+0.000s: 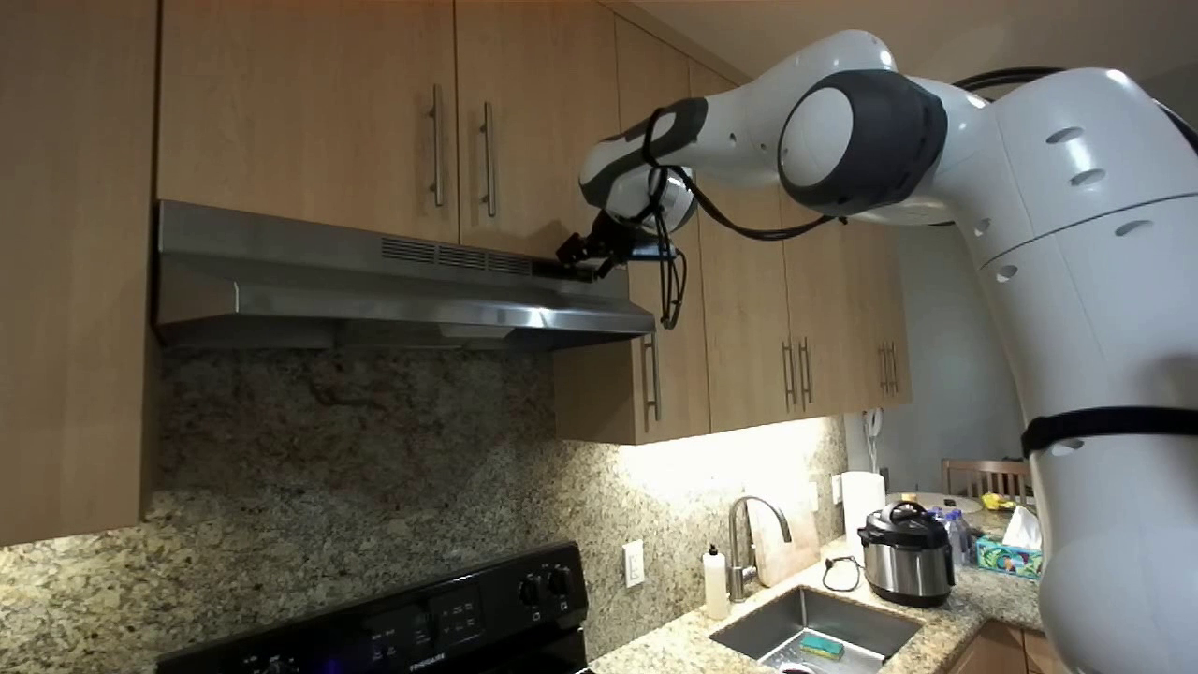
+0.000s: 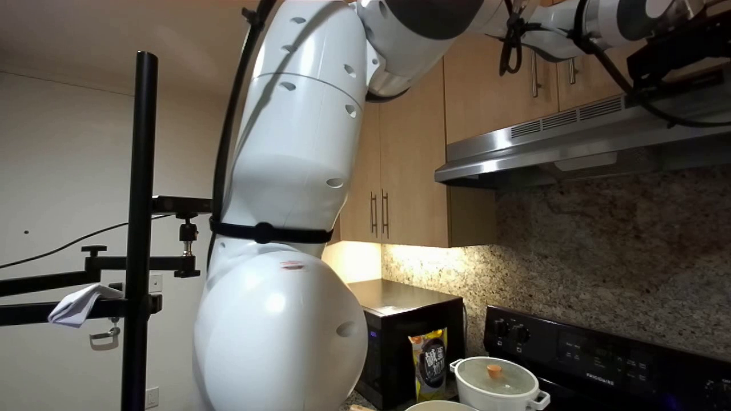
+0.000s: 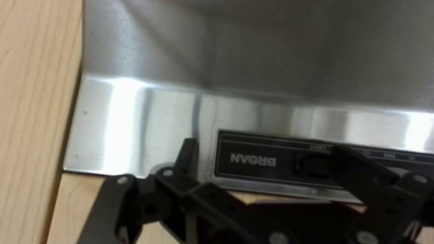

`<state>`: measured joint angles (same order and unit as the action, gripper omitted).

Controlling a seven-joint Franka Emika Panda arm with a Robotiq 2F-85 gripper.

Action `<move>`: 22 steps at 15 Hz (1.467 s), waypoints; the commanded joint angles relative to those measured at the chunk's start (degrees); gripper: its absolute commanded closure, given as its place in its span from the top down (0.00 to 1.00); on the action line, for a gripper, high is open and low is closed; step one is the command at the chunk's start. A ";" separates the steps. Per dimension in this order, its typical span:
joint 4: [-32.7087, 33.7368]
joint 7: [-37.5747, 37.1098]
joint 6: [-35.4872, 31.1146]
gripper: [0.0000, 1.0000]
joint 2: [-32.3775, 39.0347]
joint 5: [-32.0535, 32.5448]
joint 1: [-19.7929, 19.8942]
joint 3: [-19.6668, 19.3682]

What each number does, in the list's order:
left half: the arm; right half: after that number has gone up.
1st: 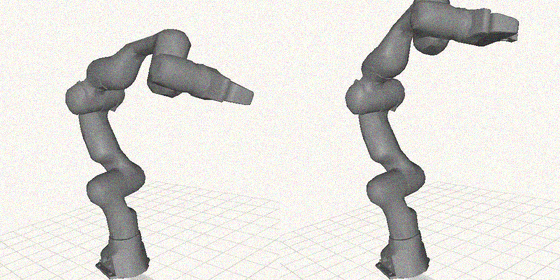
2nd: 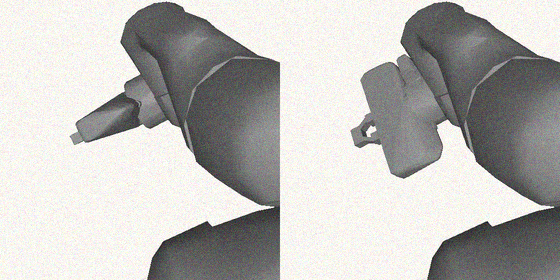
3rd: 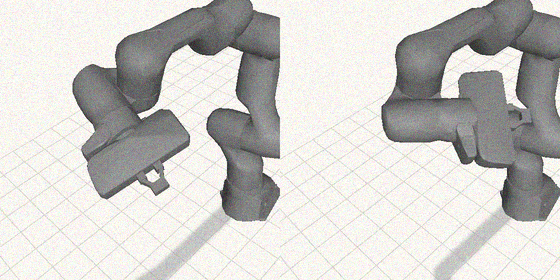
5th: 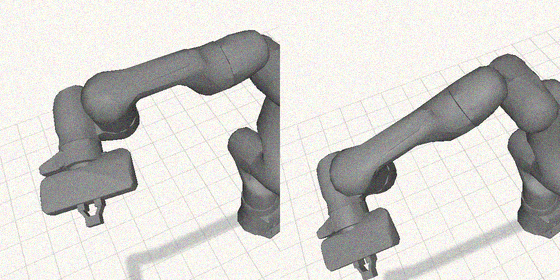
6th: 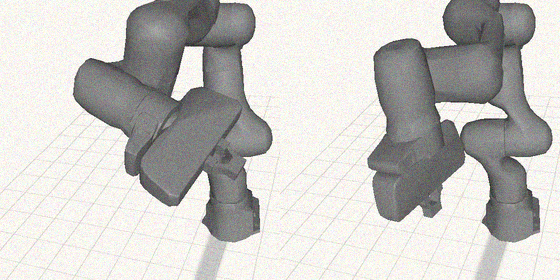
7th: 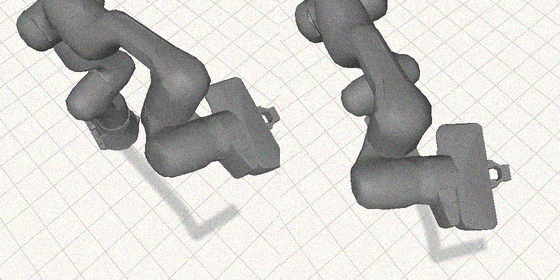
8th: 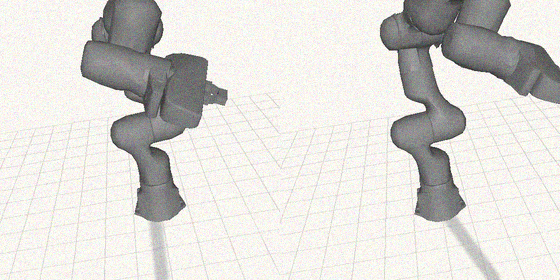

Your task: Turn on the light on top of the stove

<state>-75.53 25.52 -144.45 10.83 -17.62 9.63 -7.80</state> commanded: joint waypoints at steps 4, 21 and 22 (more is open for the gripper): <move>-2.12 -0.24 -0.14 1.00 -2.02 1.59 -1.12 0.30; -6.93 1.74 2.67 1.00 -7.75 0.64 -3.23 2.63; -7.36 1.77 2.92 1.00 -8.14 0.60 -3.37 2.75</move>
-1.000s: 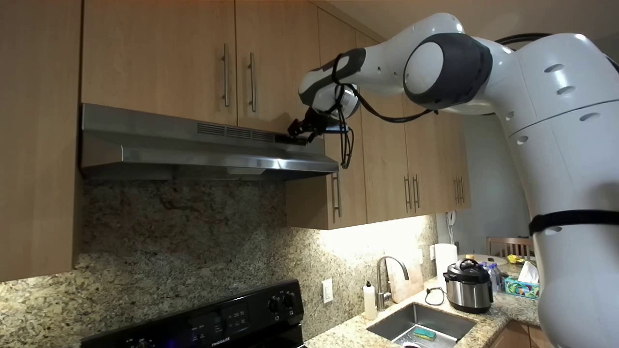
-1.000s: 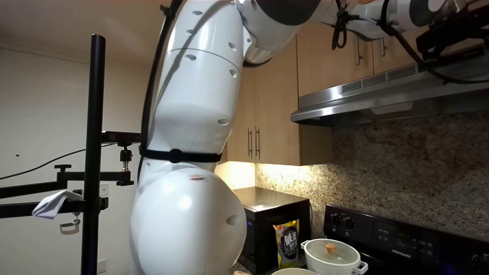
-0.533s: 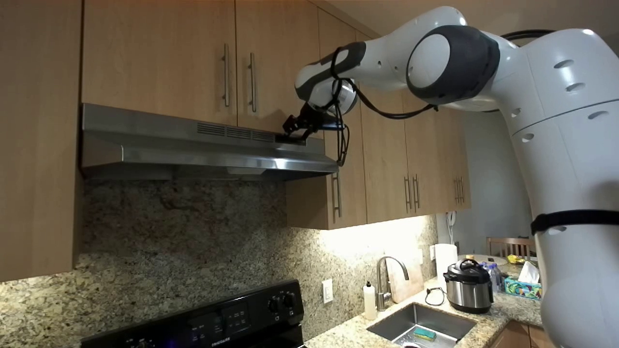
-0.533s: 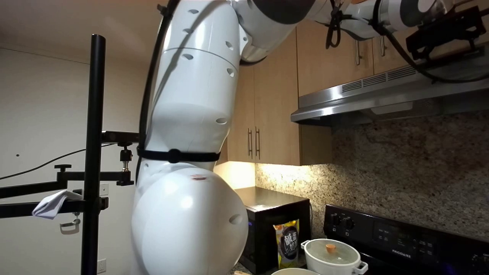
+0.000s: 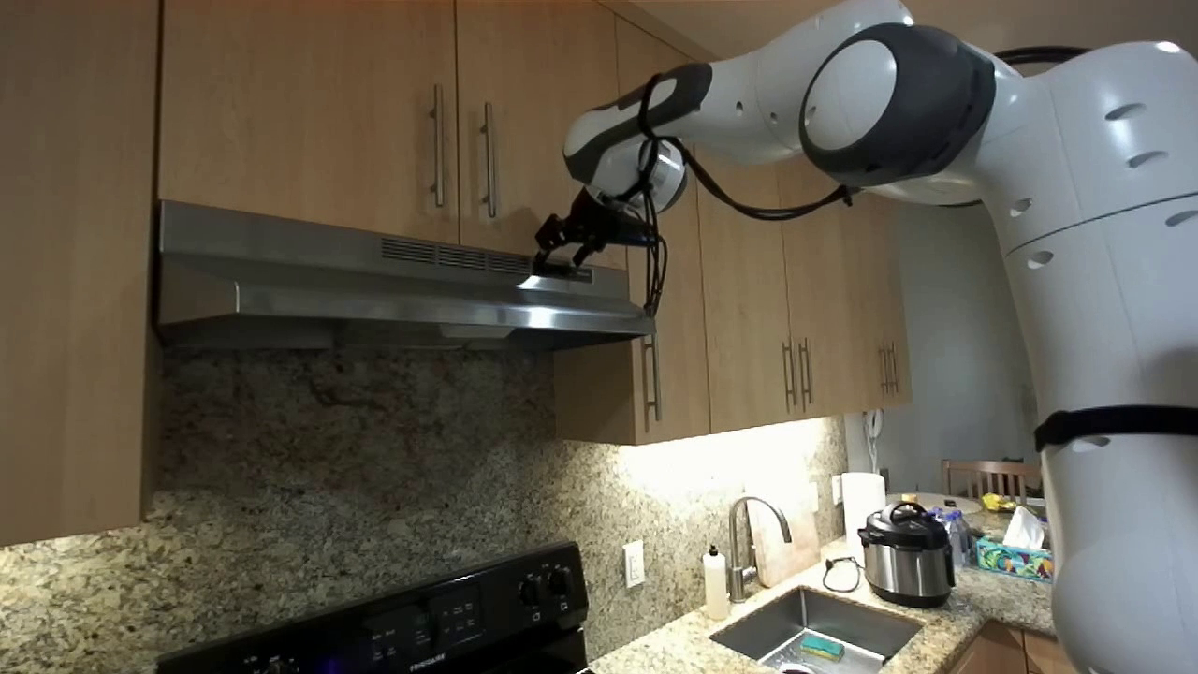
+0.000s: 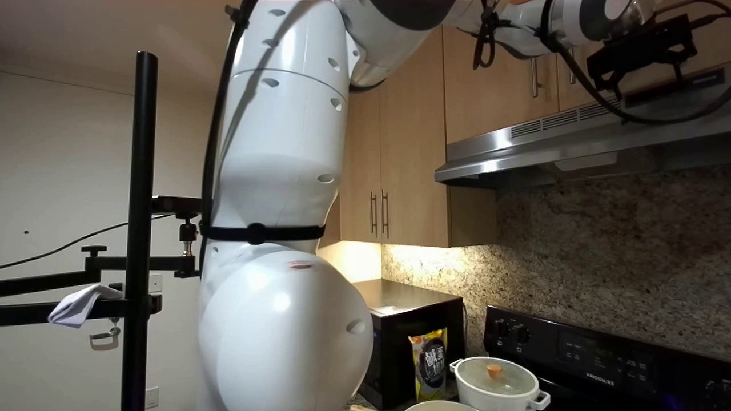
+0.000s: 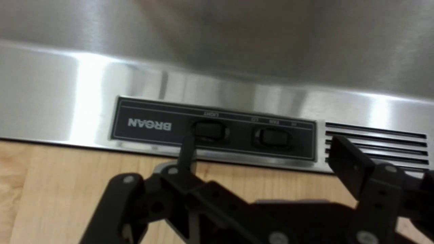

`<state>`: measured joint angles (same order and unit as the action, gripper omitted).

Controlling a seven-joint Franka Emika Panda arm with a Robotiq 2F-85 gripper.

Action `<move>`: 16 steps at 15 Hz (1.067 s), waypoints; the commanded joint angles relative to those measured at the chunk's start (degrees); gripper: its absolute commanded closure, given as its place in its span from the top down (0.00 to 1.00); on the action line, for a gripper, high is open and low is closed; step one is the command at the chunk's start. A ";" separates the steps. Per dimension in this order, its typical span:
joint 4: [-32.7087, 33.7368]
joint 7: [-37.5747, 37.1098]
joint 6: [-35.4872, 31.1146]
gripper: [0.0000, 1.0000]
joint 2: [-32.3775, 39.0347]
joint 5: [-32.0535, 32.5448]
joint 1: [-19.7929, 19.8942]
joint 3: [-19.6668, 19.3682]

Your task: Turn on the light on top of the stove

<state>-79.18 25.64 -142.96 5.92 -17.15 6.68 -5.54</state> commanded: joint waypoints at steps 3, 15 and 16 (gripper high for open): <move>-5.00 1.68 2.09 1.00 -4.44 0.56 -0.97 0.87; -3.87 0.50 1.46 1.00 -3.29 0.17 -1.69 0.78; -3.87 0.50 1.46 1.00 -3.29 0.17 -1.68 0.78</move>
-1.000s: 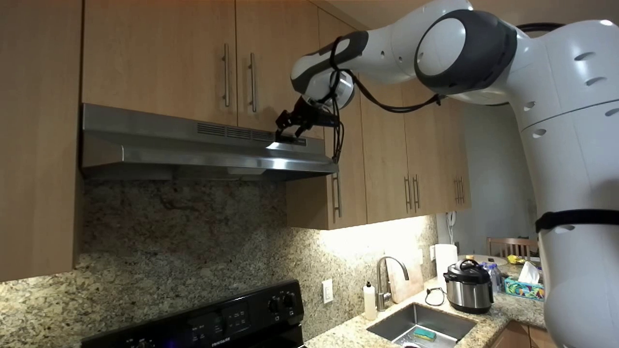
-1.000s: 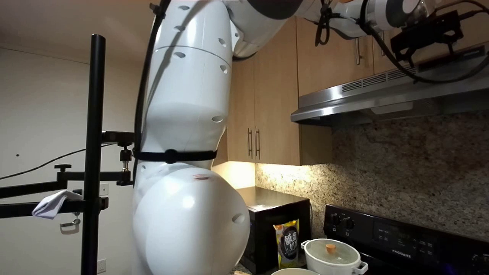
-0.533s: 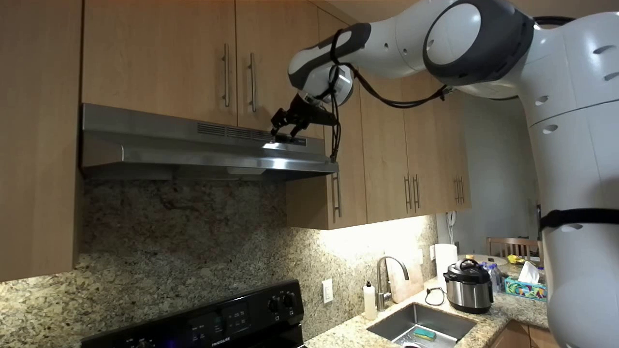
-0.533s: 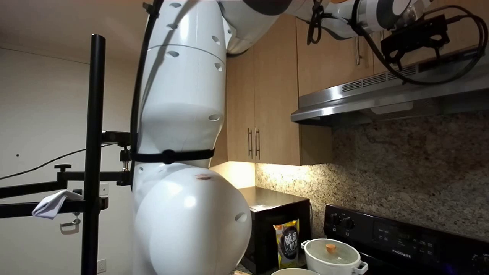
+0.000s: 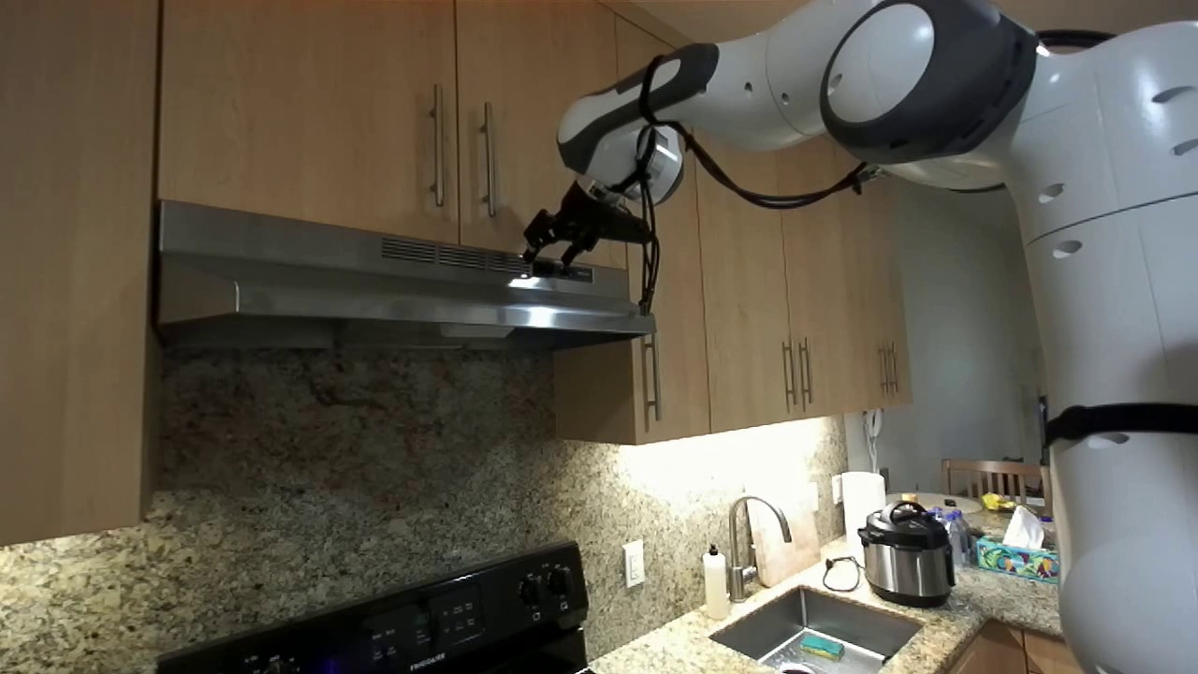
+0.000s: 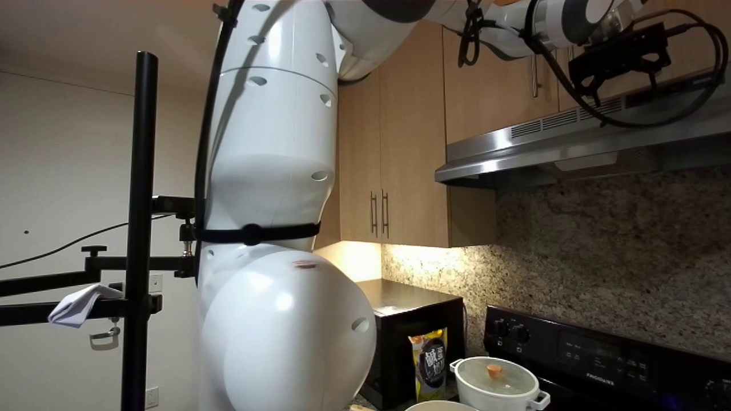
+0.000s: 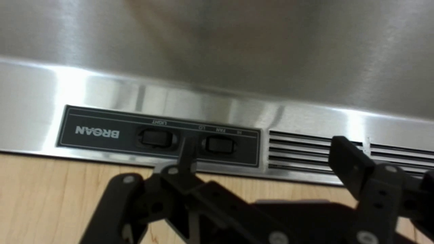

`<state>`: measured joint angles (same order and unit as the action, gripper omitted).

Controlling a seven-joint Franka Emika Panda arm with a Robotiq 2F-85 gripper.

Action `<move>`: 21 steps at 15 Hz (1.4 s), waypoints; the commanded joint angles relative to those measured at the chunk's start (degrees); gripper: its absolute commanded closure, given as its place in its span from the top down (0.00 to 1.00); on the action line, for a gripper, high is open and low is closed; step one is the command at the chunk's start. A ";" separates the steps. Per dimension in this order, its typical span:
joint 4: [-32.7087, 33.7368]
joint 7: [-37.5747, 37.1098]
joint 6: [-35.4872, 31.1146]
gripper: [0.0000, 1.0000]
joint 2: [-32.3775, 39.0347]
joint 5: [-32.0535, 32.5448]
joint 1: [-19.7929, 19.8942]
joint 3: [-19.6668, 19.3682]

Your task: Turn on the light on top of the stove

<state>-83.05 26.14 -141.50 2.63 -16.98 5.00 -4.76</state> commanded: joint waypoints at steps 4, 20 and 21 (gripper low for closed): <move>-0.47 -0.26 0.75 1.00 -0.64 -0.83 -0.32 0.35; -2.02 0.90 -0.17 1.00 -1.92 -4.07 -0.20 0.22; -2.17 1.04 -0.31 1.00 -2.09 -4.27 -0.16 0.04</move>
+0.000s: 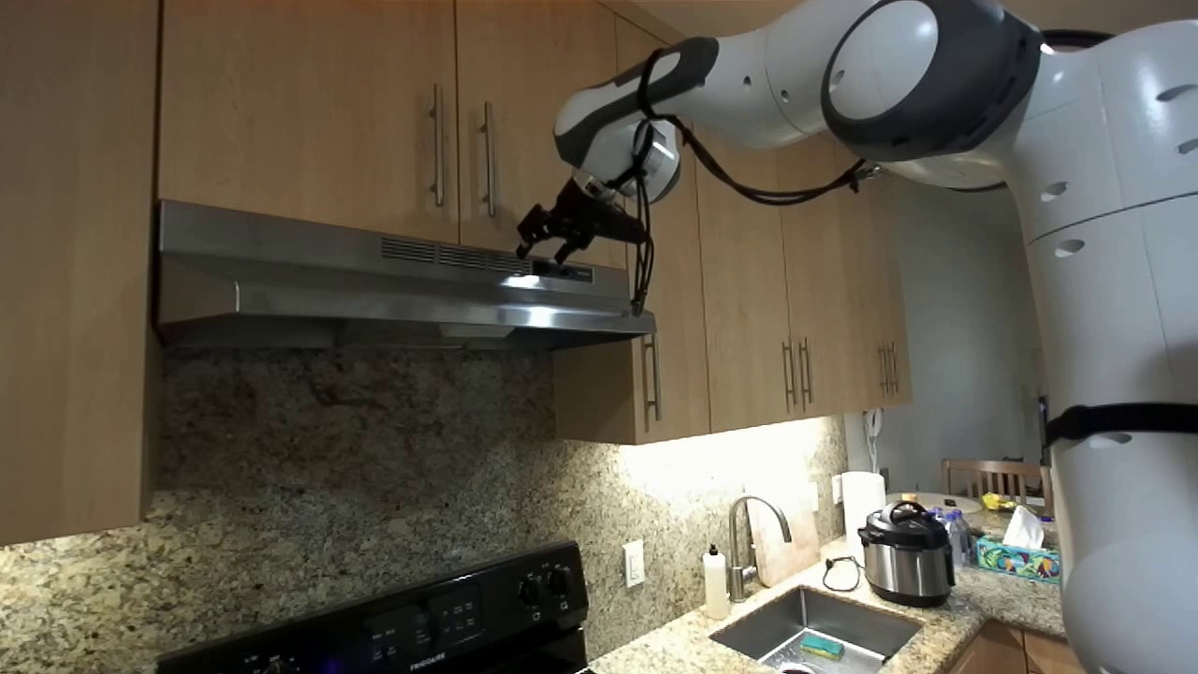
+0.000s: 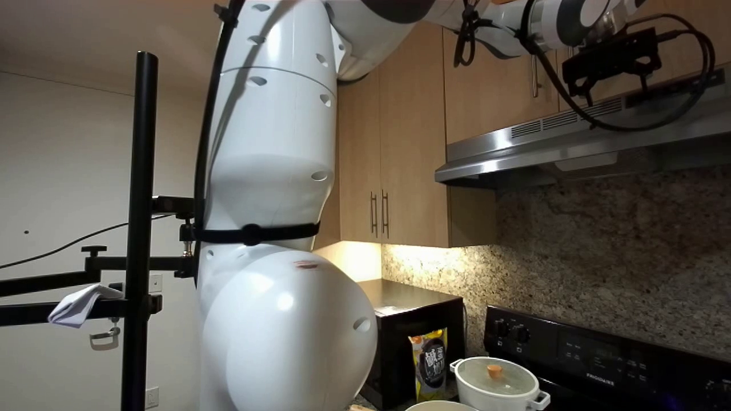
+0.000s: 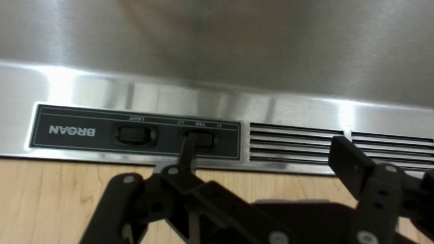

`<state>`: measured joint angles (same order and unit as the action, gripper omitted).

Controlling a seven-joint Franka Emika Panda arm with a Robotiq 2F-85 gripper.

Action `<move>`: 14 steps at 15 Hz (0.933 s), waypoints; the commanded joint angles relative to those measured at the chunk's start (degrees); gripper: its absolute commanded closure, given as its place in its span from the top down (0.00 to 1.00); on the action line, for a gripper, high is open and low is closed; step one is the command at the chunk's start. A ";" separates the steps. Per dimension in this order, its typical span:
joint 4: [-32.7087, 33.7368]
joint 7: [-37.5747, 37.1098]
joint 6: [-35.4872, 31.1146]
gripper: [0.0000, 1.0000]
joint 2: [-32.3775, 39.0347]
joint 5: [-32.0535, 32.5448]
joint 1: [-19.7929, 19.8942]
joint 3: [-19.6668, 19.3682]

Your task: Turn on the light on top of the stove

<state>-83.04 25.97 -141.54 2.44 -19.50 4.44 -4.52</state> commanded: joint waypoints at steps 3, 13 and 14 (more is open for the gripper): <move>-2.42 1.67 0.35 1.00 -2.18 -2.14 0.47 -0.80; -3.99 2.15 0.10 1.00 -2.85 -1.79 0.57 -2.94; -4.17 2.18 0.36 1.00 -2.88 -1.88 0.59 -3.12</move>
<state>-84.30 26.02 -141.52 1.70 -20.11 4.69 -7.43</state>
